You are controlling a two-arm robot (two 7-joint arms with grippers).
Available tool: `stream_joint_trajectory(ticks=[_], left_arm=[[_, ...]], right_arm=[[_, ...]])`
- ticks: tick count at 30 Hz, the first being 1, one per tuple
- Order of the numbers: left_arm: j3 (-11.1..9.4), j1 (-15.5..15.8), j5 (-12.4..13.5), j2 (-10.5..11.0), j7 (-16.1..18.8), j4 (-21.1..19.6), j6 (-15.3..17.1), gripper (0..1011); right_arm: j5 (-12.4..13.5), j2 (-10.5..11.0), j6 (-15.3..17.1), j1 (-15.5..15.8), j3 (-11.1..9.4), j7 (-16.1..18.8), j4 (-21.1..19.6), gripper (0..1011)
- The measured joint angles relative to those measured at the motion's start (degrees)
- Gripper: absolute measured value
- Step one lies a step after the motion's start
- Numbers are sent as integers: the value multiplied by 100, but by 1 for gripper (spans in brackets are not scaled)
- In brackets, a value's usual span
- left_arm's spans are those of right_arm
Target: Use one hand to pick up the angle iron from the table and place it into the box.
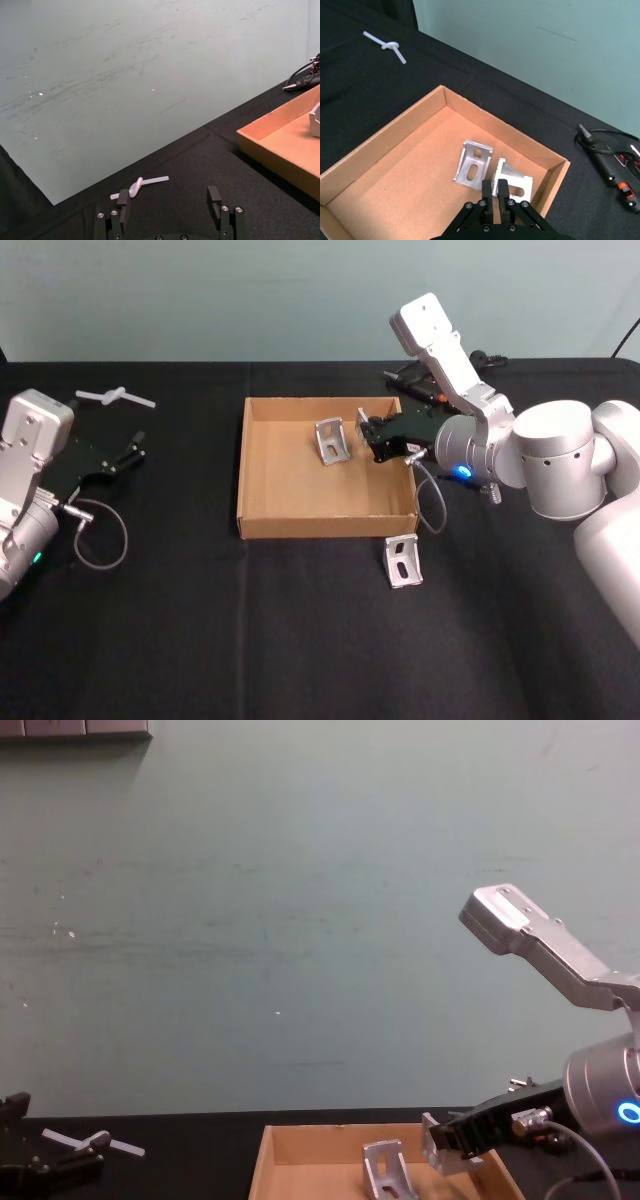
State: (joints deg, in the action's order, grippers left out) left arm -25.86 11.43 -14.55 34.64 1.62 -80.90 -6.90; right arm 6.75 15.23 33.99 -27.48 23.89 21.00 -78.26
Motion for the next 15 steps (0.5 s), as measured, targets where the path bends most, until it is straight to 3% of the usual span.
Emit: stream_joint_trajectory(ticks=[3, 10, 15], left_arm=[[0, 0, 0, 0, 0, 0, 0, 1005], [0, 0, 0, 0, 0, 0, 0, 1005], [0, 0, 0, 0, 0, 0, 0, 1005]], right_arm=[[4, 6, 7, 6, -3, 0, -16, 94], [15, 17, 19, 19, -7, 2, -42, 265], [21, 21, 25, 25, -10, 3, -56, 460]])
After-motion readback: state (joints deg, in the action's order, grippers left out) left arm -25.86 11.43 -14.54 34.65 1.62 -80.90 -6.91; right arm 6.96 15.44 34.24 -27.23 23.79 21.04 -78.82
